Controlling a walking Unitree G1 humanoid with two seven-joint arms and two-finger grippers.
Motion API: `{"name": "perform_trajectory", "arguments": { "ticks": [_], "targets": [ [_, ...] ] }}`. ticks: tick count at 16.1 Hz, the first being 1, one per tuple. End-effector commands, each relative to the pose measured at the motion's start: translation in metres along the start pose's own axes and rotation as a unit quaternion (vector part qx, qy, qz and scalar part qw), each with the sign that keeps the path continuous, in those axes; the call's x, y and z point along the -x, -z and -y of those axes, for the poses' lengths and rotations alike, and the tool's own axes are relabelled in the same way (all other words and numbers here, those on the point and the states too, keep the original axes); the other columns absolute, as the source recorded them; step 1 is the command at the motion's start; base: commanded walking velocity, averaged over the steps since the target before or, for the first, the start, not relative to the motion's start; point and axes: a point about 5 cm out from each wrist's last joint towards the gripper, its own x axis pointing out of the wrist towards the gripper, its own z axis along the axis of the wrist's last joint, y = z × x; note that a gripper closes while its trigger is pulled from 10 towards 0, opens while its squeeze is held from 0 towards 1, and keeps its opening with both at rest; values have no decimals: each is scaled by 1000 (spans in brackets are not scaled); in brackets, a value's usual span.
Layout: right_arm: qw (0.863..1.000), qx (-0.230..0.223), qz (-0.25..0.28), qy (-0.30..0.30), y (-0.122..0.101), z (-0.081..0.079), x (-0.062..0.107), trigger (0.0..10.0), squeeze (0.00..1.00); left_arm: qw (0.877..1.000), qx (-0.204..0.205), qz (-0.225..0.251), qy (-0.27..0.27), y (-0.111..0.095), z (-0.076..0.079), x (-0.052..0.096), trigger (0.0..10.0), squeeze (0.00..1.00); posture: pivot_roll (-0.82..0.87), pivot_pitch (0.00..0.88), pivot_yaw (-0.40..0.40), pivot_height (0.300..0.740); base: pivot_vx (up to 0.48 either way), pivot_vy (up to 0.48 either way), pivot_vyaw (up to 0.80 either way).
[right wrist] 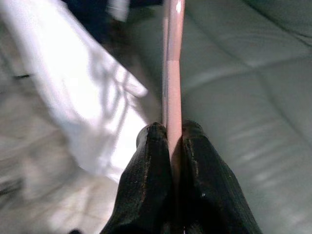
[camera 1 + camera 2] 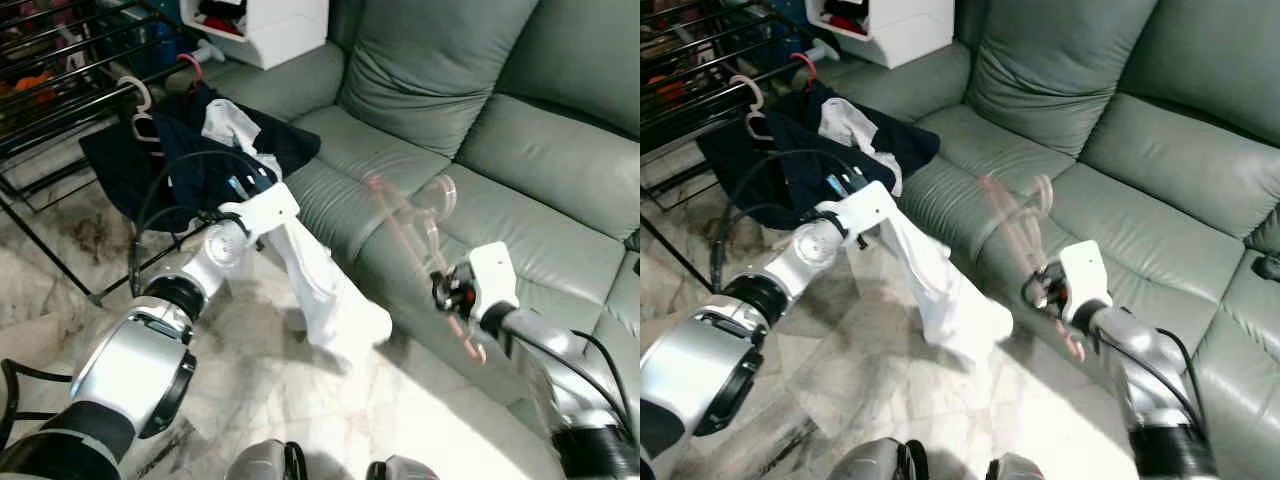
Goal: Hang hanger
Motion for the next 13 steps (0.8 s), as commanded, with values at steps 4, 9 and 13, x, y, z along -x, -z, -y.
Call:
{"name": "perform_trajectory", "arguments": {
  "ticks": [4,9,13],
  "targets": [
    [992,32,8,-120,-12,-17,12,10000,0,997,68,-32,-24,-5,-8,-5,10000,0,-97,36,49,740,0,0,0],
    [978,39,-3,-206,-16,-29,22,10000,0,990,127,-44,-37,-7,-5,-6,10000,0,-99,35,48,740,0,0,0],
    [968,28,-28,-247,-11,-35,28,10000,0,987,142,-26,-66,-15,-17,-8,10000,0,-97,33,47,740,0,0,0]
  ]
}}
